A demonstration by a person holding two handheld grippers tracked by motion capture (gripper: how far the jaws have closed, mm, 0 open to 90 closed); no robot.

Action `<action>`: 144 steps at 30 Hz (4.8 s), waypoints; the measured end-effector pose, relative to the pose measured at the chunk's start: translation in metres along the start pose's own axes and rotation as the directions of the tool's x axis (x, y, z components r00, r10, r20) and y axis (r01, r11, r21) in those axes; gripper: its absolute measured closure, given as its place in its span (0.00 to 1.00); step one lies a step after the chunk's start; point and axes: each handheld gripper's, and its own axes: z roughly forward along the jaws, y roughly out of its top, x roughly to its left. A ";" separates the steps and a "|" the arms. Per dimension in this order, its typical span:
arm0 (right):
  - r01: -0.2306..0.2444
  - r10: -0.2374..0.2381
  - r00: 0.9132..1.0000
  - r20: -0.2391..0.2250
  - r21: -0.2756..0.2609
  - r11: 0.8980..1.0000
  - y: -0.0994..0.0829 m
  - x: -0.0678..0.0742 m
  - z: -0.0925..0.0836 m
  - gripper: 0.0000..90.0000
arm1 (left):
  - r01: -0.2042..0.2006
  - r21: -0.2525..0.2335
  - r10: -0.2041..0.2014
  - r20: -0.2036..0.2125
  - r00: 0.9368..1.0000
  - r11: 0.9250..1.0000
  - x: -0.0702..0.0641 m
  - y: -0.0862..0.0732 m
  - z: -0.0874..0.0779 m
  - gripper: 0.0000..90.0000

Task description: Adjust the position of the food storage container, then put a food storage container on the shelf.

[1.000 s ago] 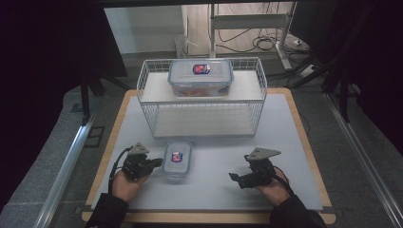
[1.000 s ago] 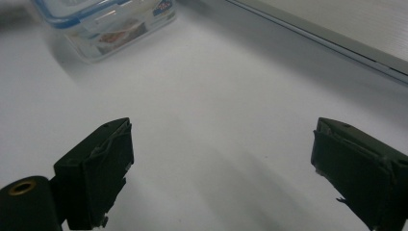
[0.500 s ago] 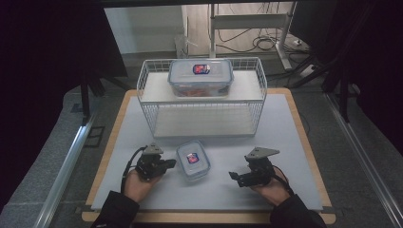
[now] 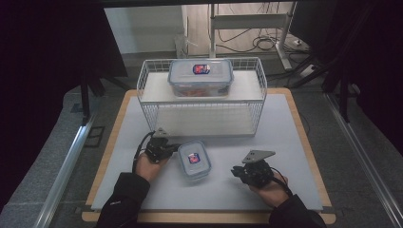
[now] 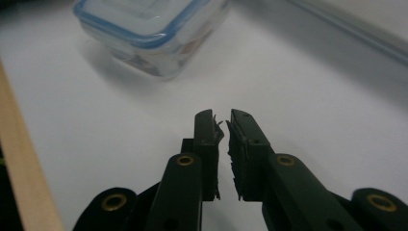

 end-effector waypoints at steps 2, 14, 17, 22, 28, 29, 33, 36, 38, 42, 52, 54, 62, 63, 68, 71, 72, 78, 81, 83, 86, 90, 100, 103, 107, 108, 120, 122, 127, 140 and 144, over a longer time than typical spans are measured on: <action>0.003 -0.002 1.000 -0.028 0.020 1.000 0.000 0.005 0.005 0.92 | -0.008 -0.005 0.008 0.018 1.000 1.000 -0.003 0.000 -0.002 1.00; 0.022 -0.015 0.985 -0.171 0.042 0.999 0.006 0.034 0.030 0.93 | 0.001 -0.032 0.000 0.032 0.999 0.999 -0.010 0.005 0.001 0.97; 0.025 -0.017 0.982 -0.187 0.038 0.999 0.008 0.039 0.036 0.94 | 0.011 -0.048 -0.008 0.074 0.997 0.999 -0.009 0.005 0.004 0.96; 0.000 0.002 0.990 -0.138 0.018 1.000 0.010 0.035 0.035 0.95 | 0.000 -0.045 0.004 0.082 0.997 0.999 -0.016 0.007 0.000 0.99; -0.024 0.027 0.995 -0.095 0.031 0.999 0.009 0.026 0.032 0.97 | -0.005 -0.035 0.007 0.079 0.997 0.999 -0.021 0.006 -0.001 1.00; -0.027 0.029 0.996 -0.082 0.033 0.999 0.009 0.025 0.032 0.98 | -0.009 -0.030 0.011 0.081 0.997 1.000 -0.022 0.005 -0.002 1.00; -0.042 0.044 0.998 -0.049 0.046 0.998 0.007 0.020 0.032 0.99 | -0.045 -0.001 0.045 0.113 0.993 0.999 -0.033 0.003 -0.005 1.00; -0.042 0.045 0.998 -0.049 0.072 0.996 0.006 0.021 0.029 1.00 | -0.052 -0.009 0.052 0.110 0.993 0.999 -0.036 0.004 -0.007 1.00; -0.036 0.042 0.996 -0.076 0.087 0.996 0.005 0.026 0.026 1.00 | -0.038 -0.029 0.040 0.084 0.996 0.999 -0.031 0.008 -0.006 1.00; -0.031 0.046 0.988 -0.147 0.103 0.994 0.000 0.038 0.024 1.00 | -0.027 -0.044 0.031 0.109 0.994 0.999 -0.023 0.013 0.004 1.00; -0.018 0.033 0.987 -0.159 0.090 0.996 0.003 0.045 0.030 1.00 | -0.055 -0.027 0.058 0.144 0.988 0.998 -0.028 0.015 0.007 1.00; -0.019 0.031 0.991 -0.128 0.091 0.996 0.002 0.042 0.029 1.00 | -0.053 -0.022 0.055 0.135 0.989 0.998 -0.029 0.014 0.006 1.00; -0.085 0.086 0.996 -0.020 0.080 0.993 0.000 0.016 0.025 1.00 | -0.031 0.004 0.030 0.142 0.989 1.000 -0.034 0.009 0.004 1.00; -0.090 0.091 0.996 -0.007 0.078 0.993 0.000 0.013 0.024 1.00 | -0.037 0.009 0.035 0.152 0.988 0.999 -0.035 0.008 0.003 1.00; -0.165 0.162 0.985 0.051 0.056 0.985 0.001 -0.014 0.024 0.99 | -0.061 0.038 0.052 0.212 0.976 0.997 -0.036 0.004 -0.004 1.00; -0.193 0.191 0.980 0.052 0.038 0.980 0.003 -0.021 0.021 0.99 | -0.002 0.006 0.001 0.181 0.983 1.000 -0.028 0.008 0.000 1.00; -0.187 0.185 0.981 0.054 0.038 0.982 0.003 -0.020 0.020 0.99 | 0.000 0.009 -0.001 0.184 0.983 1.000 -0.028 0.009 0.004 1.00; -0.176 0.173 0.983 0.065 0.041 0.984 0.008 -0.019 0.025 0.99 | -0.005 0.026 0.000 0.197 0.980 1.000 -0.037 0.006 0.001 1.00; -0.179 0.176 0.982 0.065 0.041 0.983 0.012 -0.024 0.032 0.99 | -0.002 0.032 -0.004 0.204 0.979 0.999 -0.043 0.001 -0.009 1.00; -0.180 0.176 0.982 0.065 0.045 0.983 0.014 -0.025 0.036 0.99 | 0.011 0.037 -0.019 0.202 0.979 0.999 -0.047 -0.005 -0.014 1.00; -0.176 0.173 0.983 0.066 0.052 0.983 0.019 -0.028 0.043 0.99 | 0.031 0.035 -0.038 0.212 0.977 0.999 -0.052 -0.012 -0.019 1.00; -0.160 0.156 0.985 0.071 0.059 0.985 0.021 -0.029 0.046 0.99 | 0.018 0.037 -0.026 0.217 0.976 0.999 -0.060 -0.018 -0.027 0.99; -0.085 0.083 0.994 0.071 0.025 0.996 0.013 -0.025 0.013 0.90 | -0.096 0.007 0.096 0.008 0.995 0.995 -0.062 -0.030 -0.046 0.68; -0.062 0.060 0.996 0.061 0.031 0.998 0.010 -0.020 0.007 0.83 | -0.106 -0.010 0.106 -0.017 0.994 0.994 -0.064 -0.036 -0.048 0.51; -0.056 0.055 0.998 0.028 0.038 0.998 0.007 -0.015 0.004 0.69 | -0.107 -0.036 0.106 -0.034 0.994 0.994 -0.065 -0.044 -0.051 0.33; -0.056 0.055 0.998 0.023 0.037 0.998 0.006 -0.014 0.004 0.63 | -0.108 -0.044 0.106 -0.035 0.994 0.993 -0.065 -0.046 -0.053 0.29; -0.074 0.074 0.996 0.048 -0.004 0.997 -0.008 -0.019 0.000 0.21 | -0.083 -0.071 0.083 -0.012 0.997 0.994 -0.064 -0.051 -0.058 0.15; -0.075 0.075 0.996 0.050 -0.015 0.997 -0.007 -0.019 0.000 0.18 | -0.094 -0.068 0.093 -0.019 0.996 0.993 -0.064 -0.051 -0.058 0.13; -0.105 0.105 0.994 0.025 -0.017 0.994 -0.004 -0.018 -0.002 0.13 | -0.063 -0.061 0.063 -0.001 0.998 0.996 -0.060 -0.046 -0.055 0.13; -0.128 0.128 0.992 0.001 0.011 0.992 0.008 -0.008 -0.001 0.28 | 0.029 -0.022 -0.025 0.135 0.990 0.999 -0.051 -0.012 -0.035 0.20; -0.170 0.170 0.984 -0.045 0.001 0.985 0.012 -0.009 0.005 0.28 | 0.046 0.005 -0.046 0.186 0.982 0.999 -0.050 -0.003 -0.020 0.21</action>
